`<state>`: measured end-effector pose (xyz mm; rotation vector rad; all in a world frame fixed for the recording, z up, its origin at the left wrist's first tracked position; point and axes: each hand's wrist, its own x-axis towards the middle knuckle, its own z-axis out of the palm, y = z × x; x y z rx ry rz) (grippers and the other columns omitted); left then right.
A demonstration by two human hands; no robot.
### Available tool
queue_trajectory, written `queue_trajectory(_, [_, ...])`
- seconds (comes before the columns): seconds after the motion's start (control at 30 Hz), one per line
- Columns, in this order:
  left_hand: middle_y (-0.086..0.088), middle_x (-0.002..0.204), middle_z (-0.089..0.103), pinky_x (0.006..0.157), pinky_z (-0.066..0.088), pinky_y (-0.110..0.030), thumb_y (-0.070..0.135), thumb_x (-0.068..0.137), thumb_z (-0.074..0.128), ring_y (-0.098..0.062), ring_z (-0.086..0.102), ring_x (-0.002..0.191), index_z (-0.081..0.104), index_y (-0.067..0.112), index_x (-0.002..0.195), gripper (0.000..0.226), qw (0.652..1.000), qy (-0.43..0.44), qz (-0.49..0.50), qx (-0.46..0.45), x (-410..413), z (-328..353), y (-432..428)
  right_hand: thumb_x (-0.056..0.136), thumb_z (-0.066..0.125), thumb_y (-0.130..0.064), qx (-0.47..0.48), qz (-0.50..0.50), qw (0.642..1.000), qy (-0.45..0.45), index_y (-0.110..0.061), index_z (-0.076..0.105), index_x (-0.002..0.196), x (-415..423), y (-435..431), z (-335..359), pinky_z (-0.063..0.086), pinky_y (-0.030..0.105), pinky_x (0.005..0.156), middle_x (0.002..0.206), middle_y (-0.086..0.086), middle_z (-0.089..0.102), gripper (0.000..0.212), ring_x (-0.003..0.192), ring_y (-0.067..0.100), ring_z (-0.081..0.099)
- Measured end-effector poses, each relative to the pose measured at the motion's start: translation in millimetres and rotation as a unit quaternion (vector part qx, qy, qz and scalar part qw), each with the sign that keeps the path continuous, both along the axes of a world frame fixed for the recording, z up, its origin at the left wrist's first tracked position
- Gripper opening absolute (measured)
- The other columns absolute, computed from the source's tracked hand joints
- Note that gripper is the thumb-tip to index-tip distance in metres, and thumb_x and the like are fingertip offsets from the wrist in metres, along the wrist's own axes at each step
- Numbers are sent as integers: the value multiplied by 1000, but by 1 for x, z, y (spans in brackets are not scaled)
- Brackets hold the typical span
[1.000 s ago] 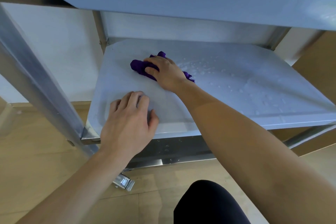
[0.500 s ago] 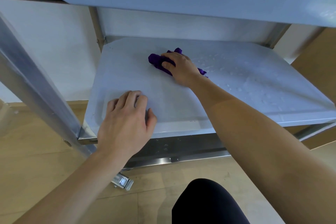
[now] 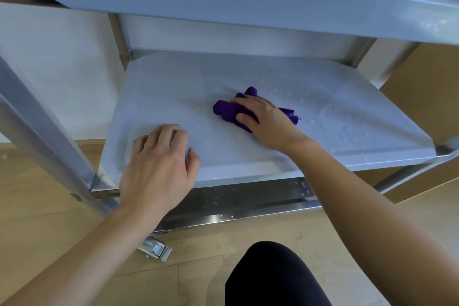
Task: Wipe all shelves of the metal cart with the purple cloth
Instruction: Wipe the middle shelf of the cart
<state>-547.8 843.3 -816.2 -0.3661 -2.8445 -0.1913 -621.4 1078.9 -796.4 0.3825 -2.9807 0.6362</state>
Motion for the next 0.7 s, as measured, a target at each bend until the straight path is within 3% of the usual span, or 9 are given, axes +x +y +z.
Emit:
queue_trajectory(0.23, [-9,121,60,90,43,-44,36,91,29,-29,59,107,59,8,107,44,1000,1,-5,1,2,1,1,101,46,-35,-7,-55,998,-13,-28,44,144,18,36,0,24,33,115,152,2,41,44,141,23,35])
queue_trajectory(0.47, [-10,121,60,89,43,-45,40,91,28,-29,59,109,60,9,107,47,1000,2,-10,-10,1,0,3,103,42,-35,13,-162,987,-14,-22,44,144,-39,66,0,35,38,107,146,7,48,43,131,33,43])
queue_trajectory(0.6, [-9,119,61,88,43,-45,39,90,30,-29,60,106,60,11,105,44,1000,18,-9,3,0,-2,3,102,38,-39,30,-146,989,-15,-28,44,142,-70,31,0,37,44,108,147,4,46,42,133,33,41])
queue_trajectory(0.7, [-8,118,61,88,42,-45,35,90,34,-29,59,106,60,12,102,37,999,27,-2,20,-1,-4,3,101,41,-37,26,-87,996,1,-28,49,138,-72,-14,-3,34,40,110,145,3,49,39,132,30,43])
